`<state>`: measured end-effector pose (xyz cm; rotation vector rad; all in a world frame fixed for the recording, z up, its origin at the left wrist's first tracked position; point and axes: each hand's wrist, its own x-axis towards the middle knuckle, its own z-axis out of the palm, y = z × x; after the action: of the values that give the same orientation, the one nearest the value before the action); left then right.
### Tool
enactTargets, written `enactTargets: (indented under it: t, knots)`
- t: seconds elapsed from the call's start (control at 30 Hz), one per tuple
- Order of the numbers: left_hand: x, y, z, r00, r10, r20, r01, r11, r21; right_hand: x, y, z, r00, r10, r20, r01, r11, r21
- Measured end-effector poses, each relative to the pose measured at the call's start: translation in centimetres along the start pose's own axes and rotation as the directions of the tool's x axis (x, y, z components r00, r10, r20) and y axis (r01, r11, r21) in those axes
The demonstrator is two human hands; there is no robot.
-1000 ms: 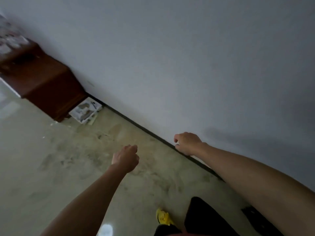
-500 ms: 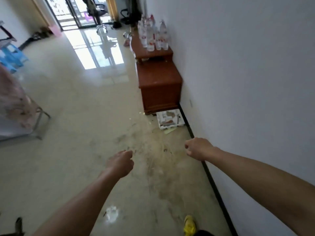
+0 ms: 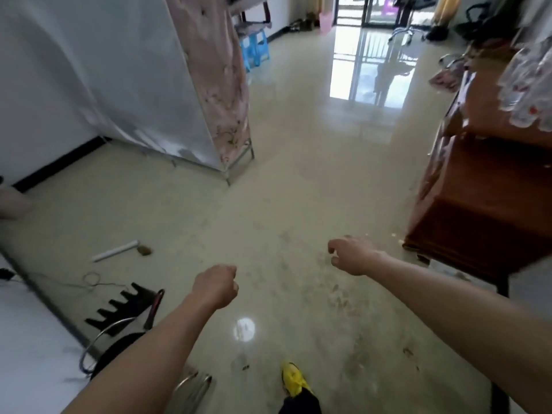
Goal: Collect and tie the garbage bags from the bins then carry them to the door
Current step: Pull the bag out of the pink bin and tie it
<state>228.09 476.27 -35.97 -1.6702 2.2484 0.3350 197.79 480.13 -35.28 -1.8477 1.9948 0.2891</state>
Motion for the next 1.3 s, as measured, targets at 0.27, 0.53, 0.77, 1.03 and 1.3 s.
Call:
enactTargets:
  t: [0.27,0.53,0.77,1.03,1.3]
  knots:
    - [14.2,-10.8,-9.0,0.987,-0.158,-0.021,0.157,0.985,-0.07,20.3,-8.7,-10.8,0.989,-0.146,-0.001,0.146,0.989,-0.023]
    - [28.6,-21.4,-14.5,0.952,-0.306,-0.024,0.3,0.944,-0.133,42.3,-16.5,-18.5,0.94,-0.342,-0.008,0.337,0.928,-0.159]
    - [40.8,-33.2,-21.5,0.851,-0.524,-0.027,0.496,0.82,-0.285,62.7,-28.2,-27.8,0.859,-0.512,0.009,0.501,0.837,-0.221]
    - [47.7,-47.8,-23.1,0.709,-0.701,0.082,0.668,0.63,-0.396,78.3,-46.0,-33.2,0.698,-0.709,0.106,0.705,0.652,-0.28]
    - [58.9,-68.4,-25.7,0.677,-0.721,0.149,0.709,0.584,-0.396,93.9,-64.9,-35.9,0.65,-0.741,0.168,0.753,0.597,-0.278]
